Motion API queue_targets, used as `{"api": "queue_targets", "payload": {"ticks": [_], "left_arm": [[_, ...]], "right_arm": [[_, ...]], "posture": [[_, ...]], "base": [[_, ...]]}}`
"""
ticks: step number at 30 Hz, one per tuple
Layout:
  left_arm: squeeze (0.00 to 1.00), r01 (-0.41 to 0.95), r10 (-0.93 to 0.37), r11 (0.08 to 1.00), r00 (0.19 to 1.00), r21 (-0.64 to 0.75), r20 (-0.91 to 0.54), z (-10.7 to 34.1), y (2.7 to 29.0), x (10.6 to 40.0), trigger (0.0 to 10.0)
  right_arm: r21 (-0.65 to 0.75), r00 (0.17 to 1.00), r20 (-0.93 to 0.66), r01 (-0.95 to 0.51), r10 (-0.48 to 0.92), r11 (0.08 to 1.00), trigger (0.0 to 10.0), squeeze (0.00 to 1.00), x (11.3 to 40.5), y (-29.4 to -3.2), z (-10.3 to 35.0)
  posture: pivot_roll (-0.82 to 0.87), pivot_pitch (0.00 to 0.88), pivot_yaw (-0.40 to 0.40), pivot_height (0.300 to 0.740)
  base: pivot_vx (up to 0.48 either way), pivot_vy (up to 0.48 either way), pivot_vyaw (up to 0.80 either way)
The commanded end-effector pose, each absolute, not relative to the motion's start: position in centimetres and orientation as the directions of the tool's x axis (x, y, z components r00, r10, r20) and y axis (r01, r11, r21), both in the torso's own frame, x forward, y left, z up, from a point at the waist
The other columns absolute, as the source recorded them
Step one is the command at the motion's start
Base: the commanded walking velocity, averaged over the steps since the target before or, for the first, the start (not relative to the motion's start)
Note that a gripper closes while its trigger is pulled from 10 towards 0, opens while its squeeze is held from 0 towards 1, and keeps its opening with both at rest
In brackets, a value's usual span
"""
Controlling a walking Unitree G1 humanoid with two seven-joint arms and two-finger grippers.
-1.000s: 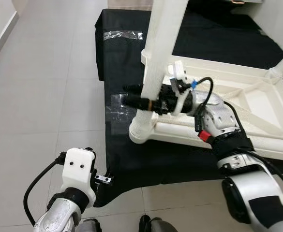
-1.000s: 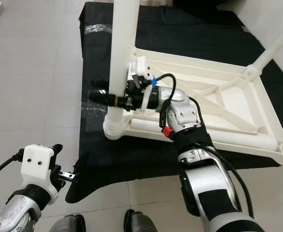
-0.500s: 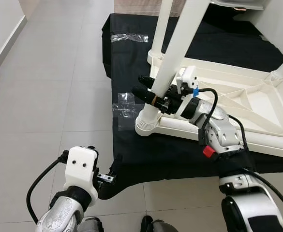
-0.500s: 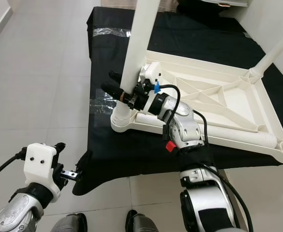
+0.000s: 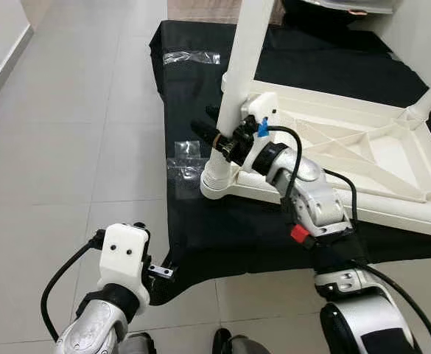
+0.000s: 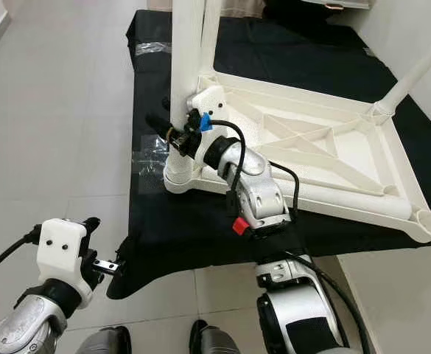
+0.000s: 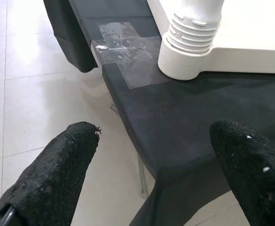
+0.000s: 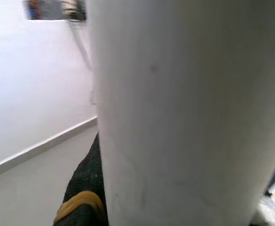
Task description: Building children table
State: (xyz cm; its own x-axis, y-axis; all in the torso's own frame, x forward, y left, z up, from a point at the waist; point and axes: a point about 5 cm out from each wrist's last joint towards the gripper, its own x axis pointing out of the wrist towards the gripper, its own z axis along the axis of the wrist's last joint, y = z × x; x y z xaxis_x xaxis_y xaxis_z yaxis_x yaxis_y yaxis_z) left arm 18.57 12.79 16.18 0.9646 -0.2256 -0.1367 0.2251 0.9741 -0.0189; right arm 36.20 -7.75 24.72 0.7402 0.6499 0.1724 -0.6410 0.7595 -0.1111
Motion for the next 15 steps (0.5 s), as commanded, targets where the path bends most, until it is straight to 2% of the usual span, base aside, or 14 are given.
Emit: {"api": "queue_targets", "payload": {"ticks": [1, 2, 5, 8, 9, 11, 13, 14, 15], "left_arm": [[0.0, 0.224, -0.226, 0.974, 0.96, -0.031, -0.162, 15.6, 12.7, 18.4, 10.0], [0.0, 0.224, -0.226, 0.974, 0.96, -0.031, -0.162, 15.6, 12.7, 18.4, 10.0], [0.0, 0.225, -0.227, 0.974, 0.961, -0.031, -0.16, 15.6, 12.7, 18.5, 10.0], [0.0, 0.225, -0.227, 0.974, 0.961, -0.03, -0.159, 15.6, 12.7, 18.6, 10.0], [0.0, 0.225, -0.227, 0.974, 0.961, -0.03, -0.159, 15.6, 12.8, 18.6, 10.0], [0.0, 0.225, -0.227, 0.974, 0.961, -0.03, -0.159, 15.6, 12.8, 18.6, 10.0], [0.0, 0.225, -0.227, 0.974, 0.961, -0.03, -0.159, 15.6, 12.8, 18.6, 10.0], [0.0, 0.225, -0.227, 0.974, 0.961, -0.03, -0.159, 15.6, 12.8, 18.6, 10.0], [0.0, 0.227, -0.228, 0.974, 0.961, -0.029, -0.159, 15.6, 12.8, 18.6, 10.0]], "right_arm": [[-0.064, 0.861, -0.042, -0.508, 0.506, 0.859, 10.0, 0.0, 37.0, -10.2, 20.1], [-0.064, 0.861, -0.042, -0.508, 0.506, 0.859, 10.0, 0.0, 37.0, -10.2, 20.1], [0.028, 0.949, -0.041, -0.311, 0.312, 0.95, 10.0, 0.0, 37.7, -10.9, 19.9], [0.054, 0.964, -0.042, -0.259, 0.262, 0.964, 10.0, 0.0, 37.8, -11.1, 19.9], [0.064, 0.983, -0.041, -0.176, 0.178, 0.982, 10.0, 0.0, 37.8, -11.2, 19.9], [0.064, 0.983, -0.041, -0.176, 0.178, 0.982, 10.0, 0.0, 37.8, -11.2, 19.9], [0.096, 0.999, -0.037, 0.002, 0.002, 0.995, 10.0, 0.0, 37.8, -11.4, 20.1], [0.096, 0.999, -0.037, 0.002, 0.002, 0.995, 10.0, 0.0, 37.8, -11.4, 20.1], [0.122, 0.996, -0.027, 0.089, -0.087, 0.989, 10.0, 0.0, 37.7, -11.2, 20.3]], "posture": [[0.12, 0.228, -0.136, 0.74], [0.12, 0.228, -0.136, 0.74], [0.12, 0.235, -0.136, 0.74], [0.12, 0.235, -0.136, 0.74], [0.12, 0.236, -0.137, 0.74], [0.12, 0.236, -0.137, 0.74], [0.12, 0.24, -0.131, 0.74], [0.12, 0.24, -0.131, 0.74], [0.13, 0.238, -0.131, 0.74]], "base": [[0.0, 0.0, 0.0], [0.0, 0.0, 0.0], [0.0, 0.0, 0.0], [0.0, 0.0, 0.0], [0.0, 0.0, 0.0], [0.0, 0.0, 0.0], [0.0, 0.0, 0.0], [0.0, 0.0, 0.0], [0.0, 0.0, 0.0]]}}
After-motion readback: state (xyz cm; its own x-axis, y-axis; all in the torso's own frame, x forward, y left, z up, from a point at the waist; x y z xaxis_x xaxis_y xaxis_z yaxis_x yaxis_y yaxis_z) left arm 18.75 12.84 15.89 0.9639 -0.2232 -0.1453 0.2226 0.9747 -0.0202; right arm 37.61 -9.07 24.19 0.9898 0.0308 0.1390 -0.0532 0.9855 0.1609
